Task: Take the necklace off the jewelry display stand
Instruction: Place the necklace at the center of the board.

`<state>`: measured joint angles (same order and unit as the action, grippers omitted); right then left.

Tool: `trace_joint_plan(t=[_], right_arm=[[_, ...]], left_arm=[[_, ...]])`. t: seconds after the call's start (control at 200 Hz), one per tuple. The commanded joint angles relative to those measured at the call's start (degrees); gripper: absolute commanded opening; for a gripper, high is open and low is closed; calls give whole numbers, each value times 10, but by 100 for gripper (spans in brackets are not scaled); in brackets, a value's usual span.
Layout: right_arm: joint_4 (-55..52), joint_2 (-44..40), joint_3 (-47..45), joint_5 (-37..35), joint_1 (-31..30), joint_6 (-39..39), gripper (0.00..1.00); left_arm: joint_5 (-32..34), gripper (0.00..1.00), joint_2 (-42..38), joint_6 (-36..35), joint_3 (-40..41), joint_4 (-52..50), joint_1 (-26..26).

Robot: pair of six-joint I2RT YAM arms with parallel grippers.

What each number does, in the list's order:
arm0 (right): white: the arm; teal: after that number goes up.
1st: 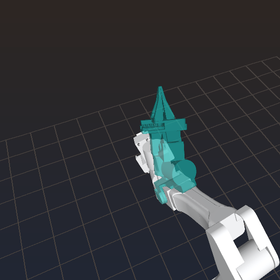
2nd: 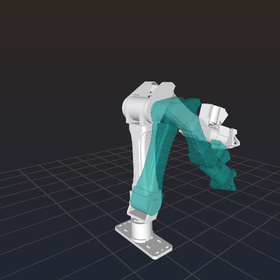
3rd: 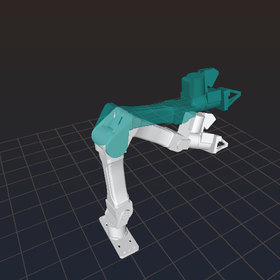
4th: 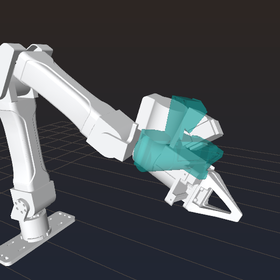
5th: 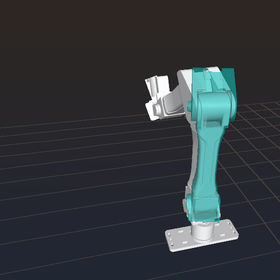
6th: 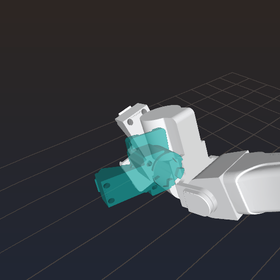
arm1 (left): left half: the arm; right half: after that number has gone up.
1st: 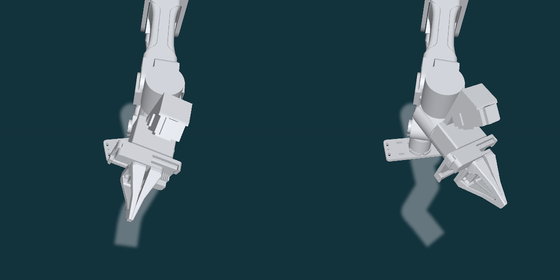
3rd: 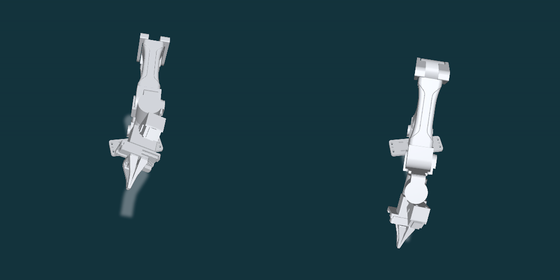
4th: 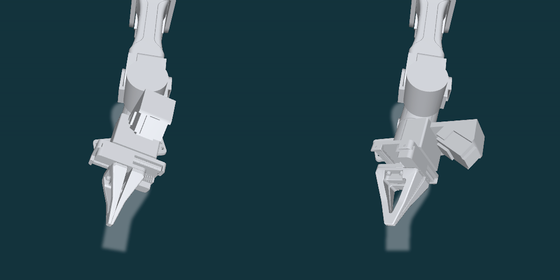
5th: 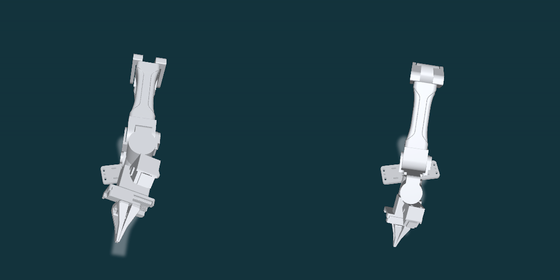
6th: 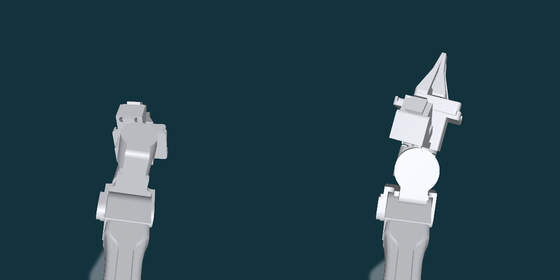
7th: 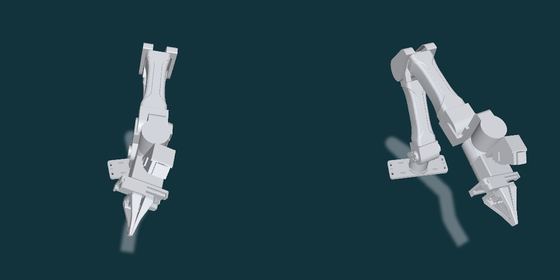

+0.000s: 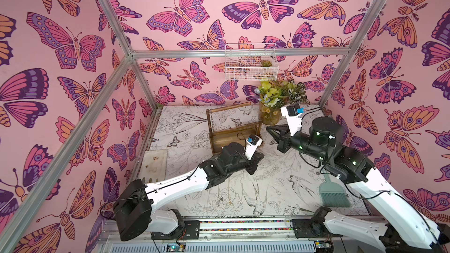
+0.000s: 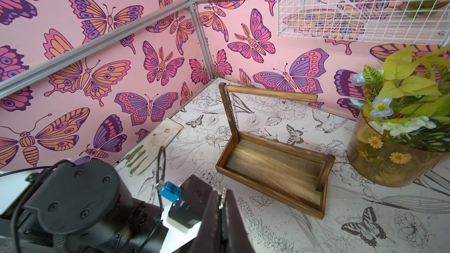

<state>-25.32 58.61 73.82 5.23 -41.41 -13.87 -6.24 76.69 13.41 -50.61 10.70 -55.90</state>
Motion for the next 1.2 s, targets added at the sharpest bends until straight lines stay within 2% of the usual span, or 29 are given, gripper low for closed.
trace_joint_plan(t=[0.0, 0.496, 1.061, 1.196], right_arm=[[25, -5, -30, 6, -4, -23, 0], [106, 0, -184, 8, -5, -75, 0], [178, 65, -272, 36, -4, -97, 0], [190, 74, -294, 39, -5, -102, 0]], left_arm=[[29, 11, -24, 24, 31, -10, -16], [102, 11, -68, 104, 124, -28, -84], [190, 10, -44, 185, 169, -28, -181], [201, 10, -6, 202, 172, -27, -196]])
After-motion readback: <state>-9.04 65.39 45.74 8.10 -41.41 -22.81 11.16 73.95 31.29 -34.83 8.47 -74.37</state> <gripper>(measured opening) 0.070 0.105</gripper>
